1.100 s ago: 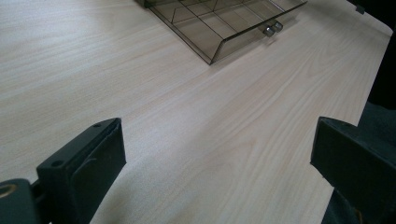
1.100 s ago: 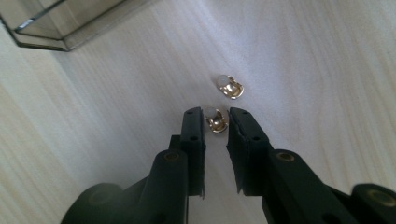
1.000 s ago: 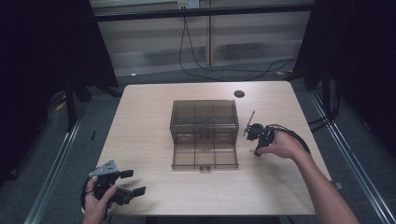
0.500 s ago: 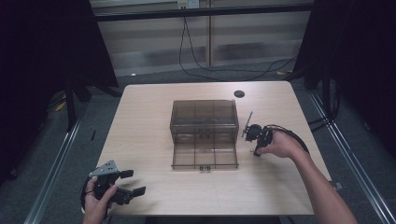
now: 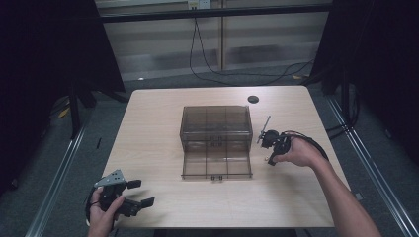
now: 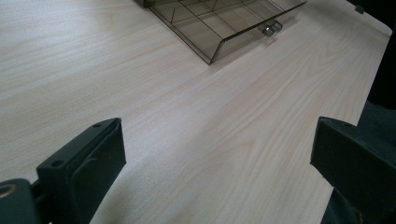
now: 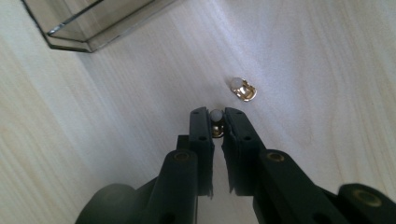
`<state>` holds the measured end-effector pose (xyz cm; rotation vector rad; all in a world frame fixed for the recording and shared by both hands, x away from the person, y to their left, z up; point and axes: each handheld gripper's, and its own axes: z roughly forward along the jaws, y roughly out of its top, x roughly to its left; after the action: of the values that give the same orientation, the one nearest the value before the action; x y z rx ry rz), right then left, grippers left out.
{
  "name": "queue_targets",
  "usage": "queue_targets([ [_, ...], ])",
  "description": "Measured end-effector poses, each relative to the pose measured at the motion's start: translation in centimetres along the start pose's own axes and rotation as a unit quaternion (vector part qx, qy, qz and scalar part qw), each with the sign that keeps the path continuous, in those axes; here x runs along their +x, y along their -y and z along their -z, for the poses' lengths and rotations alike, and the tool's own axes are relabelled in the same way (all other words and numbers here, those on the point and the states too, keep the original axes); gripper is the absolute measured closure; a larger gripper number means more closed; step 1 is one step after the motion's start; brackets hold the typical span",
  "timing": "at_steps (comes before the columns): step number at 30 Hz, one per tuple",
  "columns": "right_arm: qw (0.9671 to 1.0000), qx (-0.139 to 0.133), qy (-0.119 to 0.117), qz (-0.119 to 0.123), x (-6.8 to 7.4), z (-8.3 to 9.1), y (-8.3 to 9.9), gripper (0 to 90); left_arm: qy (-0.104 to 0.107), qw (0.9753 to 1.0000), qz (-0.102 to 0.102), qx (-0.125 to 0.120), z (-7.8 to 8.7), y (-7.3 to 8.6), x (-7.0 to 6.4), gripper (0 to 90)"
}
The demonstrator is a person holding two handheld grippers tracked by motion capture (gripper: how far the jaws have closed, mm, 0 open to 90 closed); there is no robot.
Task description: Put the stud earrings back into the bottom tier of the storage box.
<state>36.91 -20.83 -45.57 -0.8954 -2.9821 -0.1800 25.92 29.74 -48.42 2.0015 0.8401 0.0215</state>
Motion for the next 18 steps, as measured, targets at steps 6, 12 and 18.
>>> queue_targets([
  [6,0.9999,-0.010,-0.010,0.002,0.5,0.7,0.1,81.8,0.001,1.0000,-0.002,0.002,0.0,0.0,0.0,3.0],
  [12,0.9995,-0.022,-0.019,0.008,1.0,1.3,-0.1,81.7,0.002,1.0000,-0.002,0.002,0.0,0.0,0.0,3.0],
  [18,0.9987,-0.034,-0.028,0.026,1.8,2.3,-0.9,81.6,-0.001,1.0000,-0.002,0.000,0.0,0.0,0.0,3.0],
])
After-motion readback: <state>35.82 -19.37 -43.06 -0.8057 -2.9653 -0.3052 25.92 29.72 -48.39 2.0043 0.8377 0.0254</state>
